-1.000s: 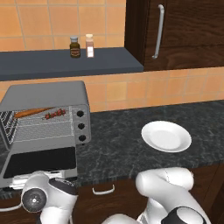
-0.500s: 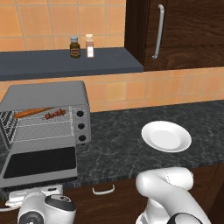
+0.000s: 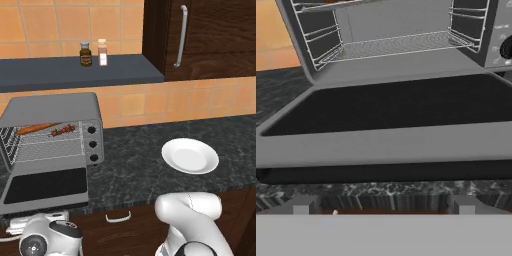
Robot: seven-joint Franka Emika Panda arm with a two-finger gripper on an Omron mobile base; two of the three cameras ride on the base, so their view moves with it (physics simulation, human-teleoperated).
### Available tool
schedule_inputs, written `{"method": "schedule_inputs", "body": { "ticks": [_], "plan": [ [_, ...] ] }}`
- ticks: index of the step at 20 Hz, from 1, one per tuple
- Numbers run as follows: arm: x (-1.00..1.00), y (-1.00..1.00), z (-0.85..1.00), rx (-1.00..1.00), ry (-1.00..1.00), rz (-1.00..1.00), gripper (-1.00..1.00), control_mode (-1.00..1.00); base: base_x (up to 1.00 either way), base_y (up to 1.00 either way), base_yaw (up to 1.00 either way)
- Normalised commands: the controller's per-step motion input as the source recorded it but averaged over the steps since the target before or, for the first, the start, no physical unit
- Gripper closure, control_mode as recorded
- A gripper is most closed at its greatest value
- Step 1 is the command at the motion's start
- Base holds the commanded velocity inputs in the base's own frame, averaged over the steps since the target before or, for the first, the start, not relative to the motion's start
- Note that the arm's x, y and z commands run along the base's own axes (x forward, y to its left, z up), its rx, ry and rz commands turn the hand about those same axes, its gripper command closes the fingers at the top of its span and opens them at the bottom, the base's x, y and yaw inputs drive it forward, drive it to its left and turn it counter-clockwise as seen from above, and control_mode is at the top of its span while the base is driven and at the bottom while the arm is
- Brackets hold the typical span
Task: Pick up the kebab skewer and baguette bread, and place them inside the toaster oven. Close the toaster oven door and start by setting the timer.
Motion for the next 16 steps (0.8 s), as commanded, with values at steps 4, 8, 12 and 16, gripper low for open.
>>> {"method": "schedule_inputs", "body": {
  "ticks": [4,8,12,16],
  "plan": [
    [0.25,0.00,-0.11,0.00,0.10,0.00,-1.00,-1.00,0.00,0.00,0.00],
    [0.14,0.00,-0.14,0.00,0.10,0.00,-1.00,-1.00,0.00,0.00,0.00],
    [0.12,0.00,-0.05,0.00,0.07,0.00,-1.00,-1.00,0.00,0.00,0.00],
    [0.02,0.00,-0.25,0.00,0.00,0.00,-1.00,-1.00,0.00,0.00,0.00]
  ]
}}
